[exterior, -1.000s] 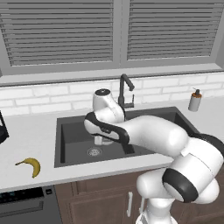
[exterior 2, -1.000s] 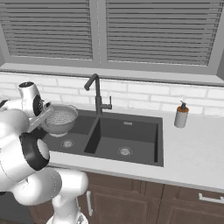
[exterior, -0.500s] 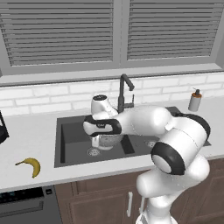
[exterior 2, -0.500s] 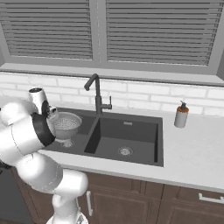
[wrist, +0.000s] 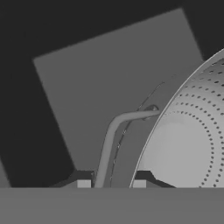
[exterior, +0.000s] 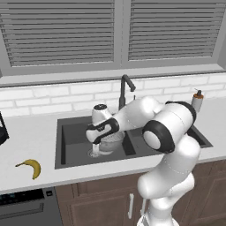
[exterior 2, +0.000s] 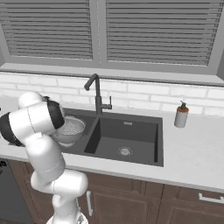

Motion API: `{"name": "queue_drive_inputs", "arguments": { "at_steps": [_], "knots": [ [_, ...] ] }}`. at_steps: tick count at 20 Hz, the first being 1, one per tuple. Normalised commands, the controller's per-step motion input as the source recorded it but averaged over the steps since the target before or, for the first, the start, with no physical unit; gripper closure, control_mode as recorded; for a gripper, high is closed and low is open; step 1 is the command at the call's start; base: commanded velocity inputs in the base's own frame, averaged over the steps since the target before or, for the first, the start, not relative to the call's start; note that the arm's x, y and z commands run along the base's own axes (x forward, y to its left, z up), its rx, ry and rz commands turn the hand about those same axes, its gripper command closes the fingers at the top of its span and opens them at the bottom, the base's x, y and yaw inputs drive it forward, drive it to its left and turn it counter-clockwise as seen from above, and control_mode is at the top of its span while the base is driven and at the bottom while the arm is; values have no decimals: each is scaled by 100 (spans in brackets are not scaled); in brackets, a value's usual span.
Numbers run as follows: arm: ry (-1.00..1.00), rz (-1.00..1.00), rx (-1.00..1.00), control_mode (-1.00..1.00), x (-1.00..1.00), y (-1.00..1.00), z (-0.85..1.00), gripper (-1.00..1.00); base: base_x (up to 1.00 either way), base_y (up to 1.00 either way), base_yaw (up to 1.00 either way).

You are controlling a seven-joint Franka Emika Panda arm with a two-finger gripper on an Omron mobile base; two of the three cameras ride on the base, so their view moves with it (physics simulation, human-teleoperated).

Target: Put the colander in the sink, put the banana in the colander, and turn on the sink faucet and pour water over the colander.

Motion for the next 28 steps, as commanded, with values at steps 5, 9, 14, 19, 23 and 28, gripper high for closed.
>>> {"name": "queue_drive_inputs", "arguments": {
  "at_steps": [5, 9, 14, 19, 23, 28],
  "knots": [
    [0, -10, -1, -100, 4, -21, -27, 100, 0, 0, 0],
    [0, -9, 0, -100, 13, -25, -24, 100, 0, 0, 0],
    [0, -2, 0, -100, 23, -7, -29, 100, 0, 0, 0],
    [0, 0, -2, -100, 32, 0, -28, 100, 0, 0, 0],
    [0, 0, -3, -100, 26, 0, -26, 100, 0, 0, 0],
    [0, 0, -3, -100, 19, 0, -20, 100, 0, 0, 0]
  ]
}}
